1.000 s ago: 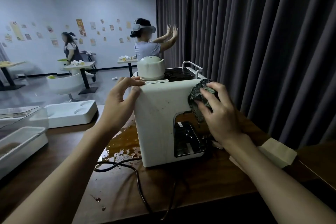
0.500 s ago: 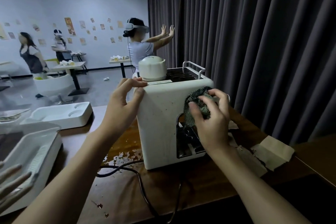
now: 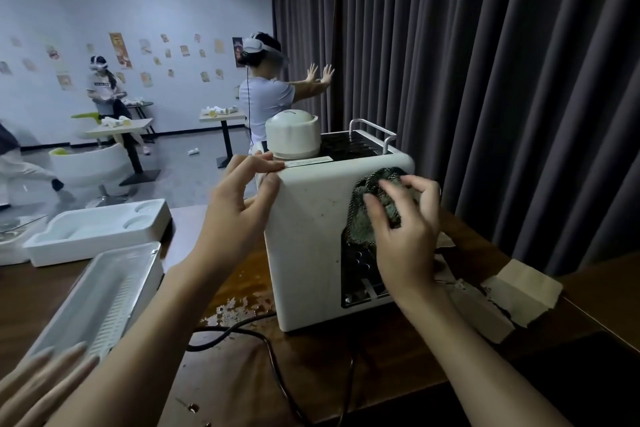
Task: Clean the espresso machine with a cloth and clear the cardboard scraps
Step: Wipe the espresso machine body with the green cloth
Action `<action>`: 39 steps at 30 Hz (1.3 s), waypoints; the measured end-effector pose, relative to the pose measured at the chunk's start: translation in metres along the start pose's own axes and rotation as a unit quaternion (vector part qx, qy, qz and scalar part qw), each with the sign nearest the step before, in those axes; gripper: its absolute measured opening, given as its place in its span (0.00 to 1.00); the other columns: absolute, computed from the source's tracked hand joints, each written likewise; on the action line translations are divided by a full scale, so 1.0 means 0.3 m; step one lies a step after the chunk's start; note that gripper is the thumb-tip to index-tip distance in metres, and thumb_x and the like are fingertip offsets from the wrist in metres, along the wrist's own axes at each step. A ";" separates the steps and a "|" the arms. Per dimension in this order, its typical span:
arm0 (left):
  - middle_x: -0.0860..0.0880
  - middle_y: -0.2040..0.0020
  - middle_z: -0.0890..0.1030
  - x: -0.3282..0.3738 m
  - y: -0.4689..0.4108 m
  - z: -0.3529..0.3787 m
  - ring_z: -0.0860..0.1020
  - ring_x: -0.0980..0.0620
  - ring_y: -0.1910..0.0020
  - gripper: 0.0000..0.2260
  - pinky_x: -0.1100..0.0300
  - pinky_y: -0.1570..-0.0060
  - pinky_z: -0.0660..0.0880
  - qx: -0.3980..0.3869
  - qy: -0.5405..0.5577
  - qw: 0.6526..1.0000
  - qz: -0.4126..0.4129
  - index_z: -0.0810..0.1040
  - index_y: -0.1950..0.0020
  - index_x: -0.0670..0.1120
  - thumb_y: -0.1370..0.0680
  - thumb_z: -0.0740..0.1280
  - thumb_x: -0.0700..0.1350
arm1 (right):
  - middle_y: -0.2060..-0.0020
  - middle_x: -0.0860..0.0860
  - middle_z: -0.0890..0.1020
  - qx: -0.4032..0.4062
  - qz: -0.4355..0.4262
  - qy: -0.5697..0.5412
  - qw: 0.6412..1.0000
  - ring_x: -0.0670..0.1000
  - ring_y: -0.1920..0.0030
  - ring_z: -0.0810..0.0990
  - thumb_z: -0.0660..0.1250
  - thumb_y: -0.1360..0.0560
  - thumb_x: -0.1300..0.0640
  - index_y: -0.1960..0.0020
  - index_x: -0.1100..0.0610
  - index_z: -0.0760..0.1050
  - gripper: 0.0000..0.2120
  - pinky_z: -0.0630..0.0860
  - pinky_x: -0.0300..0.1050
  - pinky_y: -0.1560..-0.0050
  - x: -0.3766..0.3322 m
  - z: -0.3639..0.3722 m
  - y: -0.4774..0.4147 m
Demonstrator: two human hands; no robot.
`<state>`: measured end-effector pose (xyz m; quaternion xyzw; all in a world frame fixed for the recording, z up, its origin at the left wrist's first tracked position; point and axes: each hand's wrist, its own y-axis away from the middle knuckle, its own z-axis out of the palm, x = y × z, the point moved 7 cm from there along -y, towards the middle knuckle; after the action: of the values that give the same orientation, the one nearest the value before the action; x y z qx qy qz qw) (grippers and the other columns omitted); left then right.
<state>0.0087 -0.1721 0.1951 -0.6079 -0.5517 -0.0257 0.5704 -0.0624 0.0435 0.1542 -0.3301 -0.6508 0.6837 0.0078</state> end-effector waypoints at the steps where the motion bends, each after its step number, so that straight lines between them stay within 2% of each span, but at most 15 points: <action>1: 0.50 0.38 0.77 -0.001 0.000 0.000 0.72 0.60 0.33 0.07 0.83 0.50 0.67 0.000 0.000 1.000 0.001 0.80 0.43 0.50 0.17 0.63 0.45 | 0.44 0.60 0.75 -0.011 0.002 -0.002 1.000 0.51 0.41 0.73 0.71 0.26 0.53 0.43 0.63 0.81 0.16 0.63 0.29 0.36 -0.004 0.008 0.015; 3: 0.49 0.37 0.76 -0.001 -0.001 0.001 0.72 0.59 0.33 0.08 0.83 0.50 0.67 -0.001 -0.002 1.000 0.000 0.80 0.43 0.49 0.17 0.63 0.45 | 0.41 0.61 0.74 -0.036 -0.007 0.001 0.999 0.51 0.37 0.71 0.71 0.26 0.51 0.42 0.64 0.80 0.20 0.60 0.29 0.33 -0.012 0.020 0.036; 5: 0.49 0.38 0.76 0.002 0.000 0.002 0.72 0.61 0.33 0.08 0.84 0.50 0.66 0.000 -0.003 1.000 0.001 0.80 0.42 0.48 0.17 0.63 0.45 | 0.41 0.62 0.74 -0.043 -0.023 0.004 0.999 0.52 0.37 0.71 0.74 0.27 0.54 0.42 0.65 0.80 0.19 0.62 0.32 0.32 -0.018 0.020 0.037; 8: 0.49 0.37 0.76 0.003 0.001 0.001 0.70 0.71 0.36 0.08 0.84 0.50 0.65 0.001 -0.001 1.000 -0.001 0.80 0.42 0.48 0.17 0.62 0.44 | 0.43 0.62 0.76 -0.020 -0.039 0.007 0.999 0.53 0.39 0.73 0.75 0.29 0.63 0.45 0.66 0.81 0.14 0.69 0.38 0.34 -0.011 0.004 -0.004; 10: 0.49 0.37 0.76 0.002 0.001 0.002 0.69 0.75 0.38 0.08 0.85 0.51 0.65 -0.004 -0.001 1.000 -0.001 0.80 0.42 0.47 0.17 0.62 0.44 | 0.43 0.61 0.76 0.000 -0.025 0.009 1.000 0.52 0.39 0.73 0.74 0.28 0.64 0.44 0.65 0.81 0.13 0.70 0.37 0.35 -0.003 -0.005 -0.033; 13: 0.50 0.37 0.76 -0.002 0.001 0.002 0.69 0.76 0.38 0.08 0.85 0.51 0.65 -0.004 0.004 1.000 -0.002 0.80 0.42 0.47 0.17 0.62 0.44 | 0.44 0.60 0.76 0.028 0.011 0.000 1.000 0.49 0.40 0.72 0.74 0.28 0.61 0.45 0.65 0.81 0.13 0.67 0.31 0.35 -0.013 0.000 -0.022; 17: 0.51 0.36 0.76 -0.007 0.002 0.004 0.68 0.77 0.38 0.08 0.85 0.51 0.65 -0.007 0.007 1.000 -0.006 0.80 0.42 0.49 0.17 0.62 0.44 | 0.48 0.61 0.77 -0.025 -0.027 -0.017 0.999 0.51 0.43 0.74 0.76 0.31 0.64 0.48 0.66 0.82 0.13 0.66 0.31 0.36 -0.060 0.052 0.061; 20: 0.52 0.36 0.75 -0.008 0.000 0.005 0.68 0.76 0.38 0.07 0.85 0.51 0.65 -0.013 0.005 1.000 -0.009 0.79 0.43 0.52 0.16 0.62 0.45 | 0.48 0.60 0.77 -0.030 -0.021 -0.027 0.999 0.46 0.43 0.71 0.76 0.31 0.67 0.47 0.65 0.82 0.13 0.66 0.30 0.37 -0.045 0.043 0.030; 25: 0.55 0.36 0.75 -0.012 -0.001 0.003 0.69 0.75 0.37 0.07 0.84 0.51 0.66 -0.018 0.009 1.000 -0.019 0.79 0.44 0.55 0.16 0.63 0.45 | 0.49 0.59 0.77 0.046 0.040 -0.034 0.998 0.43 0.45 0.72 0.76 0.30 0.64 0.49 0.65 0.82 0.11 0.68 0.31 0.40 -0.052 0.025 -0.013; 30: 0.54 0.37 0.75 -0.009 0.002 0.001 0.69 0.73 0.35 0.08 0.84 0.51 0.66 -0.021 0.029 0.999 -0.019 0.79 0.44 0.55 0.16 0.62 0.45 | 0.49 0.58 0.77 -0.010 -0.001 -0.041 0.999 0.45 0.46 0.73 0.75 0.30 0.64 0.49 0.64 0.82 0.11 0.67 0.28 0.40 -0.095 0.061 0.003; 35: 0.53 0.36 0.75 -0.012 -0.001 0.000 0.69 0.67 0.33 0.08 0.84 0.51 0.66 -0.031 0.031 0.999 -0.018 0.79 0.43 0.54 0.17 0.62 0.45 | 0.50 0.58 0.76 0.075 0.081 -0.058 0.992 0.42 0.47 0.72 0.75 0.29 0.63 0.49 0.64 0.82 0.10 0.70 0.32 0.42 -0.089 0.044 -0.014; 39: 0.53 0.36 0.75 -0.020 -0.003 -0.001 0.69 0.65 0.31 0.08 0.83 0.50 0.67 -0.043 0.036 0.998 -0.014 0.80 0.42 0.52 0.16 0.62 0.44 | 0.49 0.58 0.76 0.012 0.019 -0.048 0.999 0.49 0.47 0.75 0.74 0.29 0.63 0.49 0.64 0.82 0.10 0.72 0.36 0.42 -0.157 0.097 0.009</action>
<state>0.0058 -0.1765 0.1920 -0.6230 -0.5374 -0.0791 0.5628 -0.0380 -0.0034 0.1705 -0.3088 -0.6359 0.7066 -0.0321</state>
